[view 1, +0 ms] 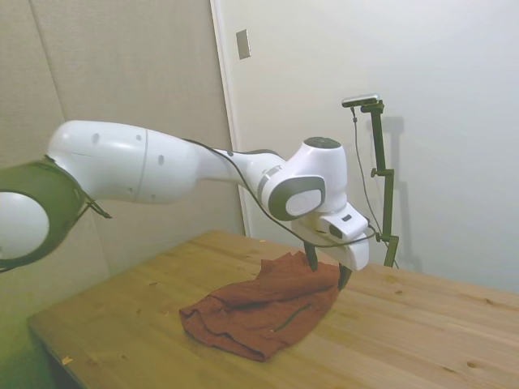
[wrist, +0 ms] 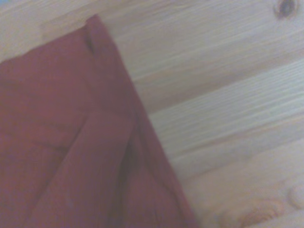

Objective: Unfold the shorts

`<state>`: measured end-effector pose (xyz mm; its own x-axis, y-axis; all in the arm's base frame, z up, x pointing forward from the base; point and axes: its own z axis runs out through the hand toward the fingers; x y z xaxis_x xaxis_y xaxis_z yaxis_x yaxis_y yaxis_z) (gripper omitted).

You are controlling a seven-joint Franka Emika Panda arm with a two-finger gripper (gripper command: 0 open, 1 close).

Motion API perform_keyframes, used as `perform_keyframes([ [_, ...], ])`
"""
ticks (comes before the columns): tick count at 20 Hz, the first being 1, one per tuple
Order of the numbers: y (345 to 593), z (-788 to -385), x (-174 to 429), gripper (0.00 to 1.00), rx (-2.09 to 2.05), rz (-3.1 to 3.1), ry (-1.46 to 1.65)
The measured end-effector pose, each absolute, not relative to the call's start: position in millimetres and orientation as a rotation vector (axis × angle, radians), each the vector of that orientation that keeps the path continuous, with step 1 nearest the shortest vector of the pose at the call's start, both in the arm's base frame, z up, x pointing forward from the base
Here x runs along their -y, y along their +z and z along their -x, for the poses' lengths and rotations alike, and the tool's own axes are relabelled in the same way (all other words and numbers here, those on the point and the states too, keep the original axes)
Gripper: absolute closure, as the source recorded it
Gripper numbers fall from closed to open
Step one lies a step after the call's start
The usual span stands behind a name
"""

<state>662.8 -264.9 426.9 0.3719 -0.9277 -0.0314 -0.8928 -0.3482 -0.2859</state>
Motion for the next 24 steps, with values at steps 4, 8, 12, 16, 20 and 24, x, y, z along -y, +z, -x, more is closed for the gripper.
perform_keyframes([
  [4,402.7,-687.7,268.0,0.0,-1.777,2.167,-0.193],
  [8,395.4,-704.0,263.8,0.0,-1.778,2.019,-0.207],
  [12,378.2,-715.3,250.2,0.0,-1.751,1.989,-0.159],
  [16,361.2,-725.3,238.6,0.0,-1.703,1.989,-0.093],
  [20,354.9,-731.0,231.9,1.0,-1.638,1.996,-0.029],
  [24,356.1,-731.2,231.1,1.0,-1.595,2.017,0.003],
])
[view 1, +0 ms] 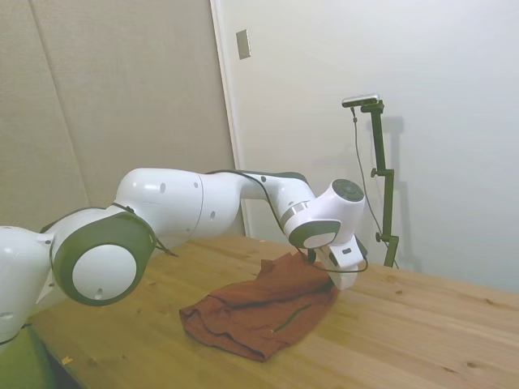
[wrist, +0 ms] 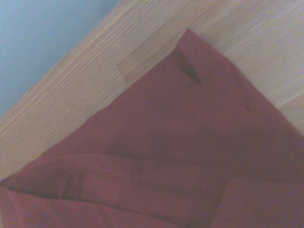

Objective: Unfold the shorts

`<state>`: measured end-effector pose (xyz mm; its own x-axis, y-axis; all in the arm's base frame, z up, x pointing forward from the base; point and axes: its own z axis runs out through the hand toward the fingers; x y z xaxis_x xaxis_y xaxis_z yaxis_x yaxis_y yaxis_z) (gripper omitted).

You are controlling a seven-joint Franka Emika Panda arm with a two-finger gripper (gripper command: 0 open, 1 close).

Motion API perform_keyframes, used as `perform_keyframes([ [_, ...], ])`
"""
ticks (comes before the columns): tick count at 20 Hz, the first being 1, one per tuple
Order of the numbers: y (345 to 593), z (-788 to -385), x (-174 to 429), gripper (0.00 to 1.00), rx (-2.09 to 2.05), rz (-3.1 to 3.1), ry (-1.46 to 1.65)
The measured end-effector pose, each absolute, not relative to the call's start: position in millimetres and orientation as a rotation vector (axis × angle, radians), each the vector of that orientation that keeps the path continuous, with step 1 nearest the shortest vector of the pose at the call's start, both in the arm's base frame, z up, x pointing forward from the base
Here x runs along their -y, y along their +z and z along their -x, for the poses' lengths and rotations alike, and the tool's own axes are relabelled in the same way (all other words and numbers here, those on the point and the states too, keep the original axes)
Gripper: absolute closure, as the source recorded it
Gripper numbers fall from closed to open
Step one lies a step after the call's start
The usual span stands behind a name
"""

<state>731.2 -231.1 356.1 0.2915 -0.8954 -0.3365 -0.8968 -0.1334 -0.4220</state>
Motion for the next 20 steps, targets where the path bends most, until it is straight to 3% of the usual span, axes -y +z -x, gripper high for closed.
perform_keyframes([
  [8,343.5,-728.5,244.2,1.0,-1.593,1.983,0.058],
  [20,350.6,-727.9,245.3,1.0,-1.561,1.982,0.045],
])
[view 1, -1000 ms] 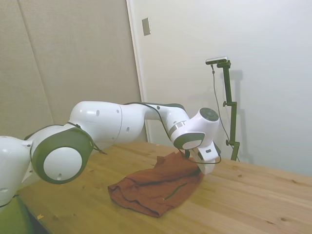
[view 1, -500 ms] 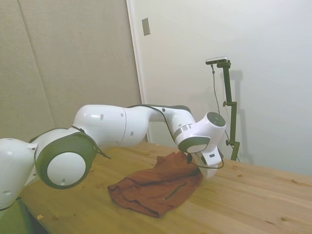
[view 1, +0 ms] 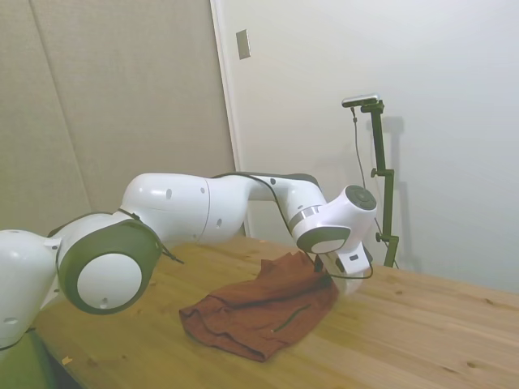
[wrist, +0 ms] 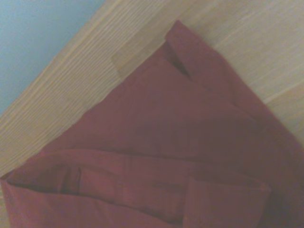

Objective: Unfold the shorts

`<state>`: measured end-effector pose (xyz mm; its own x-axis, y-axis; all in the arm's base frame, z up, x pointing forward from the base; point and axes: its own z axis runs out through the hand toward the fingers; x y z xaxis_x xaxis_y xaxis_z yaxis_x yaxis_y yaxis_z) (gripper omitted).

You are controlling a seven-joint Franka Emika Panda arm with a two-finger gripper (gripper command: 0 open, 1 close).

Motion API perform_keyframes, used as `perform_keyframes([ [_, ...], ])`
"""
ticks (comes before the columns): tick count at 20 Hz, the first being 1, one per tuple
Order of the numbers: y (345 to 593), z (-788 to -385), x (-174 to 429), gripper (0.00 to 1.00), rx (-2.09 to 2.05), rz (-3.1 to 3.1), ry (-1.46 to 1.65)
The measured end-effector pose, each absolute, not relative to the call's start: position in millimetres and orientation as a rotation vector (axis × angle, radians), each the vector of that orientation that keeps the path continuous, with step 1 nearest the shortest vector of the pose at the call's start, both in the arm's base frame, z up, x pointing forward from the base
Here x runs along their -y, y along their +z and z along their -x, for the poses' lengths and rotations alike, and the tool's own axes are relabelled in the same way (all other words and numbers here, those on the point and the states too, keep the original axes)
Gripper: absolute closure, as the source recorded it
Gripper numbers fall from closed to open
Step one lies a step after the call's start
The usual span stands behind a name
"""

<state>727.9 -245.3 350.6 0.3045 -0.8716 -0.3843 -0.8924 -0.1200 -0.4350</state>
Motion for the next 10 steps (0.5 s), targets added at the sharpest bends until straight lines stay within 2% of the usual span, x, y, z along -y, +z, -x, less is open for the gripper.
perform_keyframes([
  [6,358.6,-728.2,239.1,1.0,-1.518,1.97,0.059],
  [10,376.7,-735.1,210.0,1.0,-1.449,1.976,0.064],
])
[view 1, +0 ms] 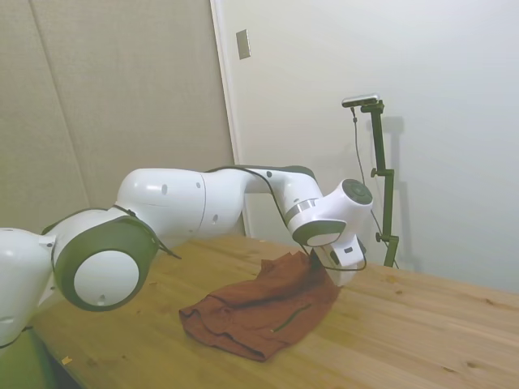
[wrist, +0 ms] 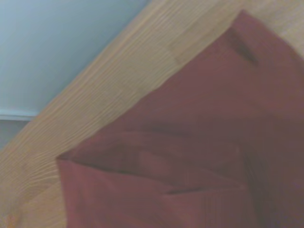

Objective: Unfold the shorts

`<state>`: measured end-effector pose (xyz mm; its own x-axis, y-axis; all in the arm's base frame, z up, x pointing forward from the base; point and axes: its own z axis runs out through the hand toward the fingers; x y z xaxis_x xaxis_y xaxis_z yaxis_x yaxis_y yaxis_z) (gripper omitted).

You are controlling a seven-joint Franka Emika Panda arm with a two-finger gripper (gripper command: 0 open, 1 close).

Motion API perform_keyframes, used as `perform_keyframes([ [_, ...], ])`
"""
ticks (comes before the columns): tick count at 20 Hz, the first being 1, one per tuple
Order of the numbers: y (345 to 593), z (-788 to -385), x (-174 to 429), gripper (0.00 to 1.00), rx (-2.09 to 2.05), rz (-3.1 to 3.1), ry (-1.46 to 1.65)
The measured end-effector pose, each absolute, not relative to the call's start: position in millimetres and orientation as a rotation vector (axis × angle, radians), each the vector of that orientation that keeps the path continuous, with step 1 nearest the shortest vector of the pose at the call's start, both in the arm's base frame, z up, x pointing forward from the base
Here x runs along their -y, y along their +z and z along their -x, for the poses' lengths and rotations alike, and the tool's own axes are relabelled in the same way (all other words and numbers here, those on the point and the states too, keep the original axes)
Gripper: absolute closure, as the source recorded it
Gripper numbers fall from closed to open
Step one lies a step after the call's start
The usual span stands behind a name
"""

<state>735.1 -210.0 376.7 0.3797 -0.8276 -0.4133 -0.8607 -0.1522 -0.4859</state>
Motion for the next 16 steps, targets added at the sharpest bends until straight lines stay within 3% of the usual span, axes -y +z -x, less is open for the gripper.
perform_keyframes([
  [10,407.5,-767.2,88.9,1.0,-1.289,2.04,0.09],
  [16,403.7,-791.3,39.0,1.0,-1.248,2.043,0.099],
])
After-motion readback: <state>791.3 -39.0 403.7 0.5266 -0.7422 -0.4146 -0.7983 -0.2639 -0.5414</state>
